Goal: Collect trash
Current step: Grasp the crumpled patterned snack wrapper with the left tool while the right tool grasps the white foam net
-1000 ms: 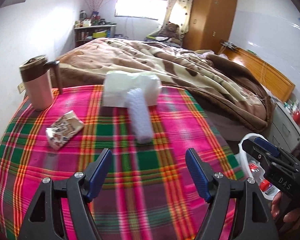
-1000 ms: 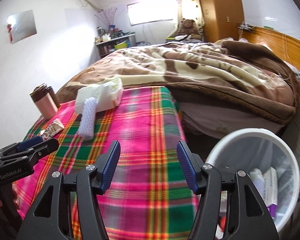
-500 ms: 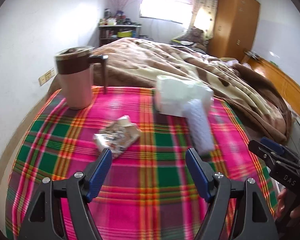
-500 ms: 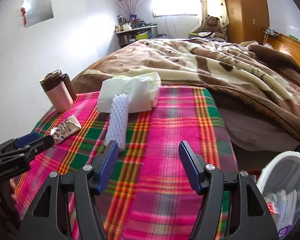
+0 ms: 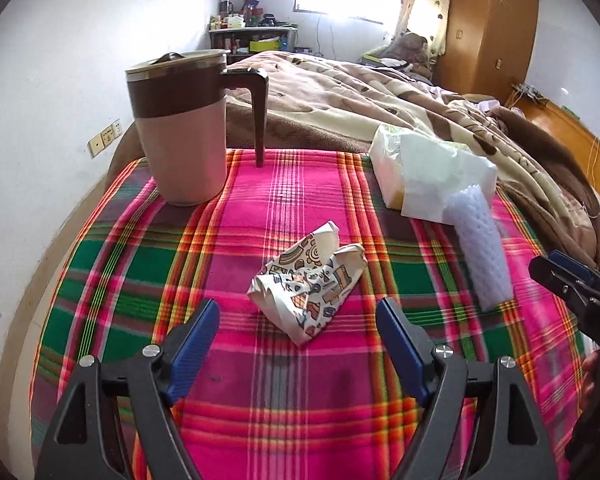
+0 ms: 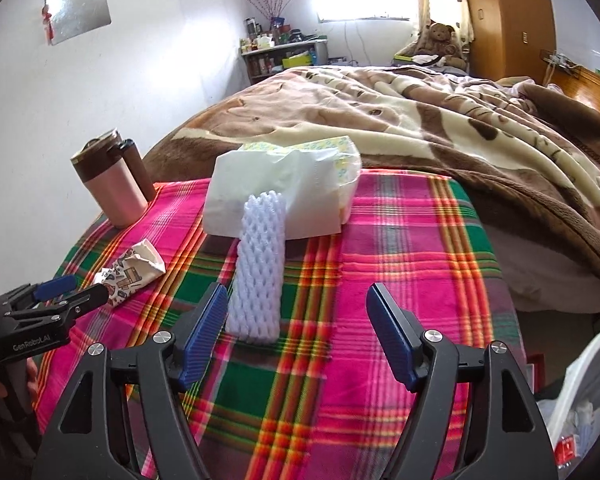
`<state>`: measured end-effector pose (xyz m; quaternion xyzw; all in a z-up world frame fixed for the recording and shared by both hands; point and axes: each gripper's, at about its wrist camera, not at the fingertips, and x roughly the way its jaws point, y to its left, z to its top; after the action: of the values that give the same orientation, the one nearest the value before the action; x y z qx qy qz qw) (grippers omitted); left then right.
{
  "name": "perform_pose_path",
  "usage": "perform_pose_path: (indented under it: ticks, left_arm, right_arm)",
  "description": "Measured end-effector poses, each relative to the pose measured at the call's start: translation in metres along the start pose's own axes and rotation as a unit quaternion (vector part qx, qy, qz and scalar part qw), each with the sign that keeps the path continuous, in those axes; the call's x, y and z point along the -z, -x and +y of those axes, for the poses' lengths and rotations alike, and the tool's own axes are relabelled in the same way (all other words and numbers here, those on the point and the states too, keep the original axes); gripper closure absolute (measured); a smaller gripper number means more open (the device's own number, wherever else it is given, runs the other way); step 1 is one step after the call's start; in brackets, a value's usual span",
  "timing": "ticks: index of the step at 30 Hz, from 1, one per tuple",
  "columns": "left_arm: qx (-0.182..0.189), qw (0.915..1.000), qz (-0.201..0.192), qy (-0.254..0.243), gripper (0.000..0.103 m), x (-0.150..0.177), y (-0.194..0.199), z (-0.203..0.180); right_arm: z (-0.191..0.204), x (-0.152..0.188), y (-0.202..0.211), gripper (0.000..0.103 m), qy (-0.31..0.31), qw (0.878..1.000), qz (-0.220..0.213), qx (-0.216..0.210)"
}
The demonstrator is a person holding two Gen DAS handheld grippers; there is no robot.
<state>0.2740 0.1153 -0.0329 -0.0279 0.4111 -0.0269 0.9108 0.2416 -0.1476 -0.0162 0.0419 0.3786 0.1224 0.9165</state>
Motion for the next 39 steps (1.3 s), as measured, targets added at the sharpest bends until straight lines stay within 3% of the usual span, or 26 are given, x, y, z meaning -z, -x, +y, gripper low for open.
perform_pose_path:
  ticks: [9, 24, 27, 29, 31, 34, 39]
  left_arm:
    - [-0.008, 0.9998, 0.018, -0.007, 0.021, -0.009, -0.022, 0.005]
    - [0.012, 0.9991, 0.038, -0.013, 0.021, -0.010, -0.043, 0.000]
    - [0.018, 0.9991, 0.039, -0.005, 0.028, -0.010, -0.041, 0.002]
    - [0.017, 0.9991, 0.038, -0.004, 0.032, -0.010, -0.040, 0.003]
    - [0.016, 0.9992, 0.037, -0.003, 0.034, -0.009, -0.039, 0.002]
    - [0.017, 0.9992, 0.036, -0.004, 0.038, -0.008, -0.038, 0.000]
    - [0.020, 0.9993, 0.032, -0.008, 0.042, -0.005, -0.033, -0.004]
  right_arm:
    - [0.006, -0.006, -0.026, 0.029, -0.001, 1.000, 0.020, -0.009]
    - [0.008, -0.006, -0.045, 0.029, 0.003, 0.999, 0.049, -0.002]
    - [0.009, -0.006, -0.044, 0.030, 0.006, 0.999, 0.043, -0.007]
    - [0.010, -0.005, -0.043, 0.041, 0.009, 0.999, 0.044, -0.004]
    - [0.010, -0.004, -0.043, 0.058, 0.009, 0.999, 0.046, -0.001]
    - [0.010, -0.003, -0.043, 0.070, 0.008, 0.999, 0.049, -0.002]
    - [0.011, -0.001, -0.037, 0.075, 0.015, 0.999, 0.042, 0.001]
